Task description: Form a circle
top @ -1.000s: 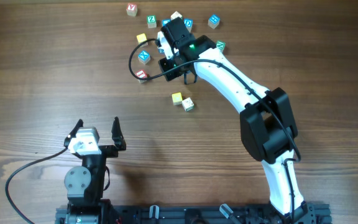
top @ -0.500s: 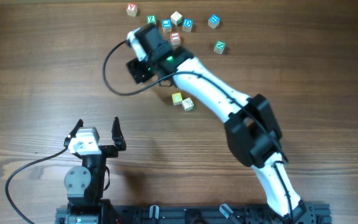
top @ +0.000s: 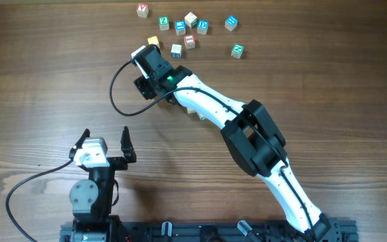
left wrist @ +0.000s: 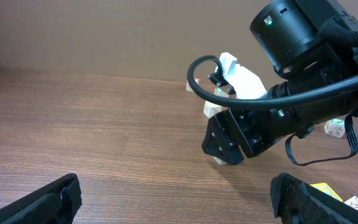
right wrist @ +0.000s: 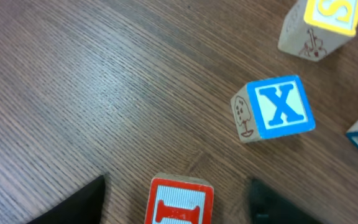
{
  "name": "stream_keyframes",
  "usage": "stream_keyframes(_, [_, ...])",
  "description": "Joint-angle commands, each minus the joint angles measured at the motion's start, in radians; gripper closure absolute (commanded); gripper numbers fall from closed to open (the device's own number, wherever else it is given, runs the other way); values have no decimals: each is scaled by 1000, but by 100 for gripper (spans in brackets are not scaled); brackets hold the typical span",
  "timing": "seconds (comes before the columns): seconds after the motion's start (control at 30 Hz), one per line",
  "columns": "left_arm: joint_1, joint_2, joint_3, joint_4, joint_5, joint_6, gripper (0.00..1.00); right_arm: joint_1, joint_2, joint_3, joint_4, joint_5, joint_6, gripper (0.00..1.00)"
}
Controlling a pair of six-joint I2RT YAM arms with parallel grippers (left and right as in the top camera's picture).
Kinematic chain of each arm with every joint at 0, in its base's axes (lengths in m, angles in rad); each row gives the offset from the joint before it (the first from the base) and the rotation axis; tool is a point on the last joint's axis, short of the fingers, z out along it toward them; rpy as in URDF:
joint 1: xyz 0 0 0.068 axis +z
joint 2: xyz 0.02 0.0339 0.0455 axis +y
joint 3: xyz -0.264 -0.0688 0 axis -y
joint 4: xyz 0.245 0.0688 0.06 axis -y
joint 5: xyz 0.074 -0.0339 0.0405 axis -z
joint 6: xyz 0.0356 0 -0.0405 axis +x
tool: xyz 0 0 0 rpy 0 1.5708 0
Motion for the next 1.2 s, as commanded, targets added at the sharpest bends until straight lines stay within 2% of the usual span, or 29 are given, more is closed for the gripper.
stream_keyframes(0.0, [5,0,-3,-1,-2,16,0,-3,24,19,-2,23,-2,48])
stream_keyframes(0.1, [5,0,-4,-1,-2,16,0,-3,24,19,-11,8,7,51])
stream_keyframes(0.17, [5,0,-4,-1,-2,16,0,-3,24,19,-17,-9,7,59])
stream_keyframes(0.27, [5,0,-3,-1,-2,16,0,-3,24,19,-32,-11,25,64])
stream_keyframes(0.33, [5,0,-3,-1,-2,16,0,-3,24,19,-43,-11,25,74])
stream_keyframes(0.4, [5,0,-3,-1,-2,16,0,-3,19,19,-49,-11,25,78])
stream_keyframes(0.57, [5,0,-3,-1,-2,16,0,-2,-51,19,-108,-11,25,79])
stream_keyframes(0.77, [5,0,-4,-1,-2,16,0,-2,-163,19,-344,-94,47,78])
stream_keyframes(1.0, [5,0,-4,-1,-2,16,0,-2,-166,19,-635,-152,47,78])
stream_keyframes(1.17, [5,0,-3,-1,-2,16,0,-1,-165,19,-695,-158,47,78])
